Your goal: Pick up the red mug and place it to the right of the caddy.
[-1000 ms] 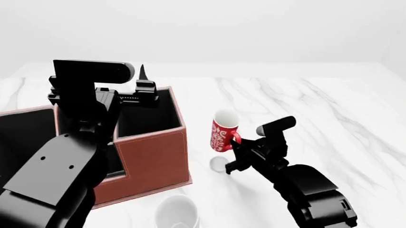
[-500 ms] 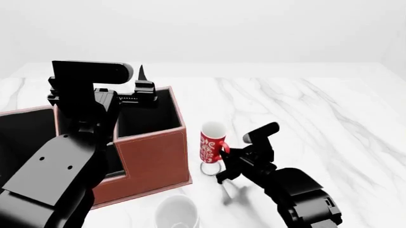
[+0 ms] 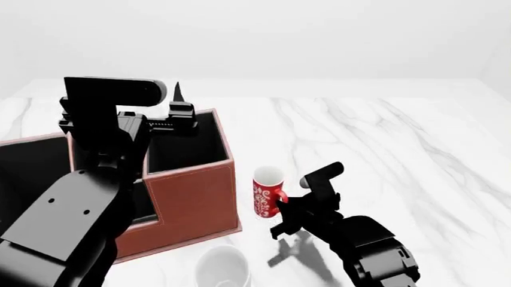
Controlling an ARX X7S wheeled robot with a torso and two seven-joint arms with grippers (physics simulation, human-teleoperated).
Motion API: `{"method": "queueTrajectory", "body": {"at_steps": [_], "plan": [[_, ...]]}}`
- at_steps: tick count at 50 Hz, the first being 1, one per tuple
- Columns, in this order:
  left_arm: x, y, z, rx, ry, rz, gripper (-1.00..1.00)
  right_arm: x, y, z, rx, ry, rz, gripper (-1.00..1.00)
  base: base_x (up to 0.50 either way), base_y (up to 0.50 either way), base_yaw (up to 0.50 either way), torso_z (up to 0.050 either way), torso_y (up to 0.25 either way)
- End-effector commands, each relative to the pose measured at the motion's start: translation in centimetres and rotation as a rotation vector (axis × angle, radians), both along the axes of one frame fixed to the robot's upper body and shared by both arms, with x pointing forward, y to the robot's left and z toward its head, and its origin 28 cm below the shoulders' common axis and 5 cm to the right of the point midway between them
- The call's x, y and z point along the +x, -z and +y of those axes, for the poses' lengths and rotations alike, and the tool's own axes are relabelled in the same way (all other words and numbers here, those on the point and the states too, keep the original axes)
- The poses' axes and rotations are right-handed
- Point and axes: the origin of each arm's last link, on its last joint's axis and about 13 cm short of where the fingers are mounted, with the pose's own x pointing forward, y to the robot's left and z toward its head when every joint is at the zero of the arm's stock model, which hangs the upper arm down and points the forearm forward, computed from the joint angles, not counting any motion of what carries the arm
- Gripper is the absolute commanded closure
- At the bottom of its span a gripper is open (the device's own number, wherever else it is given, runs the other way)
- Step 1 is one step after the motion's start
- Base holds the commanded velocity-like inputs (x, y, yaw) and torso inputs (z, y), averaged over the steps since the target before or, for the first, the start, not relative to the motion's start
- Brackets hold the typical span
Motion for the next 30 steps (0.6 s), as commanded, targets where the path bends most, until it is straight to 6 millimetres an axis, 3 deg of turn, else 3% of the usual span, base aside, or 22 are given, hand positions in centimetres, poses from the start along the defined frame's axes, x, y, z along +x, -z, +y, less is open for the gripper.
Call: {"method": "queueTrajectory", "body": {"at_steps": [1,10,11,30], "plan": [[0.0,-0.1,-0.06,0.002,0.002,-0.002,-1.0,0.24,-0.28,0.08,0.002,-0.005,-0.002,1.0,0.0,0.0,0.0,0.0,0.0],[0.02,-0.03,-0.02,0.001,0.001,-0.001,-1.0,0.2,-0.2,0.12,0.013,-0.012,0.016,1.0,0.0,0.0,0.0,0.0,0.001],[0.01,0.0,-0.01,0.002,0.001,-0.001,-1.0,0.22,-0.13,0.11,0.011,-0.004,0.016,-1.0,0.0,0.0,0.0,0.0,0.0],[-0.01,0.11,0.12,-0.005,-0.002,-0.001,-1.0,-0.08,-0.37,-0.08,0.017,-0.008,0.023,-1.0,0.0,0.0,0.0,0.0,0.0]]}}
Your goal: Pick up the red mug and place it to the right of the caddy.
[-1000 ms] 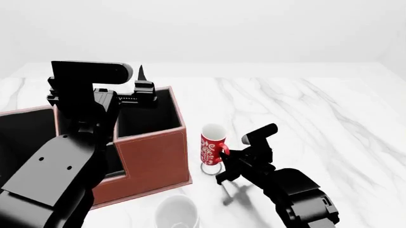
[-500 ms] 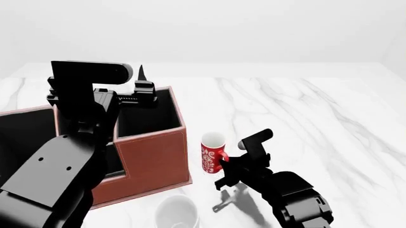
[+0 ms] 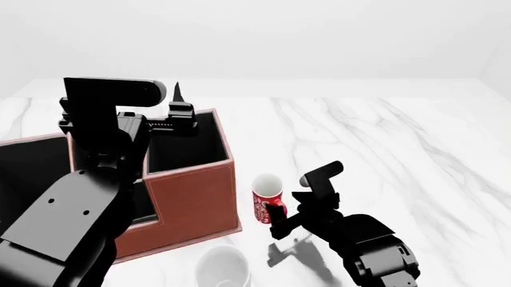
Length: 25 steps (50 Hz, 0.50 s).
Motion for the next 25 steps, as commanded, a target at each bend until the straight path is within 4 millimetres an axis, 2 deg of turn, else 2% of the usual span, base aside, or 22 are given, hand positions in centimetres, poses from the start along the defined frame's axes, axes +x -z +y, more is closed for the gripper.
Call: {"method": "queueTrajectory", "body": {"at_steps": [1,15,19,25], "plan": [[0.0,0.0,0.1,-0.003,-0.001,-0.001,-1.0,-0.3,-0.2,-0.1,0.002,-0.005,0.003,-1.0,0.0,0.0,0.0,0.0,0.0],[-0.2,-0.1,0.1,-0.004,-0.002,-0.004,-1.0,-1.8,-1.3,-1.1,-0.004,0.0,-0.013,-1.0,0.0,0.0,0.0,0.0,0.0],[-0.2,-0.2,0.2,-0.002,-0.005,-0.005,-1.0,-3.8,-2.2,-1.9,0.005,0.02,-0.041,-1.0,0.0,0.0,0.0,0.0,0.0],[-0.1,-0.2,0.1,-0.002,-0.004,-0.004,-1.0,-9.0,-4.7,-3.6,0.031,0.009,-0.119,-1.0,0.0,0.0,0.0,0.0,0.0]]}}
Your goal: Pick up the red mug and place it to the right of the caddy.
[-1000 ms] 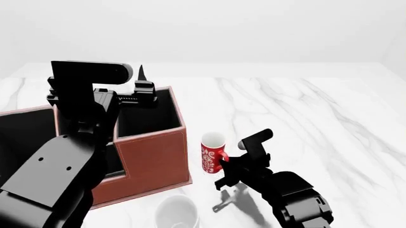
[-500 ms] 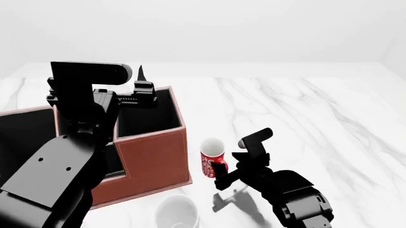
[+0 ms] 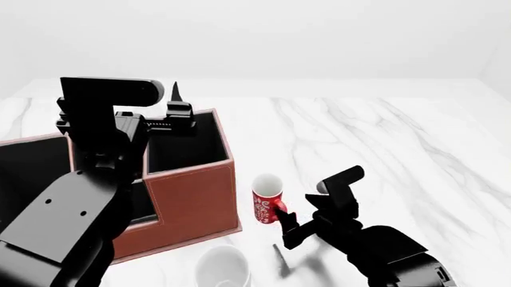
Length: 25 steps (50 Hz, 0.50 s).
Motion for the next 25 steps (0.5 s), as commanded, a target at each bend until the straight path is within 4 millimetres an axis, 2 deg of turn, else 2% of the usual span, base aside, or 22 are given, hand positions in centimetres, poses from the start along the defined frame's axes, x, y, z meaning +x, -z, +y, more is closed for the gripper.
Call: {"method": "queueTrajectory", "body": {"at_steps": [1,6,10,15,18,25], "plan": [[0.0,-0.1,-0.1,0.0,0.001,-0.001,-1.0,-6.8,-3.5,-2.2,0.011,-0.013,-0.109,-1.0,0.0,0.0,0.0,0.0,0.0],[0.0,-0.1,-0.1,0.001,0.003,-0.002,-1.0,-8.7,-5.3,-3.2,0.08,0.023,-0.191,-1.0,0.0,0.0,0.0,0.0,0.0],[0.0,-0.1,-0.2,0.003,0.007,-0.002,-1.0,-8.7,-6.3,-3.6,0.17,0.115,-0.278,-1.0,0.0,0.0,0.0,0.0,0.0],[0.1,-0.1,-0.2,0.002,0.006,-0.002,-1.0,-8.9,-9.7,-4.0,0.374,0.203,-0.532,-1.0,0.0,0.0,0.0,0.0,0.0],[0.1,-0.1,-0.1,0.003,0.006,-0.002,-1.0,-9.2,-11.1,-3.9,0.393,0.212,-0.584,-1.0,0.0,0.0,0.0,0.0,0.0],[0.1,0.0,-0.1,0.002,0.005,-0.003,-1.0,-9.5,-11.3,-3.3,0.404,0.185,-0.592,-1.0,0.0,0.0,0.0,0.0,0.0]]}}
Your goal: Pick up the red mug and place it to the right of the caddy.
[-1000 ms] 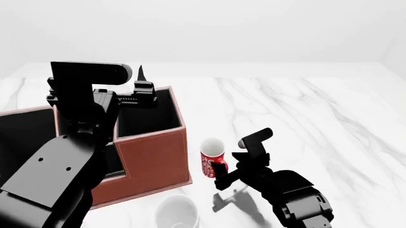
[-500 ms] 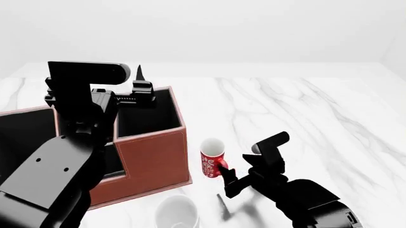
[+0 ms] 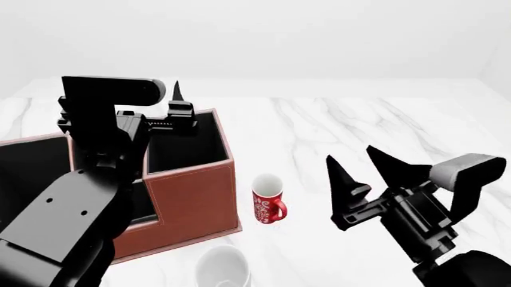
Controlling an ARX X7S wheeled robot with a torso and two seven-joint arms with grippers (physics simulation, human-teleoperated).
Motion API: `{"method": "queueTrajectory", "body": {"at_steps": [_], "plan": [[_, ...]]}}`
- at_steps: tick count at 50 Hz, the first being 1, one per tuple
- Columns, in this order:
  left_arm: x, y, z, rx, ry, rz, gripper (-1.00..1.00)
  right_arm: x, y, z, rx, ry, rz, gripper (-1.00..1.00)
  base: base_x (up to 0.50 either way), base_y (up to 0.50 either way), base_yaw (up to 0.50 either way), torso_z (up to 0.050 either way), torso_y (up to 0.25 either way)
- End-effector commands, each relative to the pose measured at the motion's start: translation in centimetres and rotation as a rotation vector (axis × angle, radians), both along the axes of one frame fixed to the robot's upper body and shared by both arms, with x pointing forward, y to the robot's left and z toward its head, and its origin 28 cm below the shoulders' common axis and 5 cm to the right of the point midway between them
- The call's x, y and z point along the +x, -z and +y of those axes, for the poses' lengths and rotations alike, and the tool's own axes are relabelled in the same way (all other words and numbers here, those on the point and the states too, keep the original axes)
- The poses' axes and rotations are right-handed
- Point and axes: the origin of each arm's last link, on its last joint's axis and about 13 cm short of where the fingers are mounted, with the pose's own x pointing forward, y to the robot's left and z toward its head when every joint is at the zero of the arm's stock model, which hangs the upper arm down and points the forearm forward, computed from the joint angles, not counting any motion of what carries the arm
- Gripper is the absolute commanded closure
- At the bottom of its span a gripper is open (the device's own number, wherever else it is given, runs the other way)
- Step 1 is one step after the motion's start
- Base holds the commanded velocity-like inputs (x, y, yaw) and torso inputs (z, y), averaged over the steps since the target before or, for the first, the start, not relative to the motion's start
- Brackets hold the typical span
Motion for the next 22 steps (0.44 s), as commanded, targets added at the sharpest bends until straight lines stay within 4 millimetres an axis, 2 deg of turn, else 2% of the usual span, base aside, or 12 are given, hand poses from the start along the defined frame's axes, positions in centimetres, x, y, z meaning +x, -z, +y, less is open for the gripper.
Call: {"method": "queueTrajectory", "body": {"at_steps": [1,19,22], "plan": [[0.0,0.1,0.0,0.0,0.0,0.0,-1.0,-1.6,-2.4,0.1,0.086,0.023,-0.146,-1.0,0.0,0.0,0.0,0.0,0.0],[-0.1,-0.2,-0.1,0.008,0.002,-0.002,-1.0,-1.1,-1.7,0.5,0.07,-0.009,-0.12,-1.0,0.0,0.0,0.0,0.0,0.0],[0.1,0.0,-0.2,0.007,0.005,0.003,-1.0,0.0,-1.0,0.7,0.032,-0.029,-0.042,-1.0,0.0,0.0,0.0,0.0,0.0]]}}
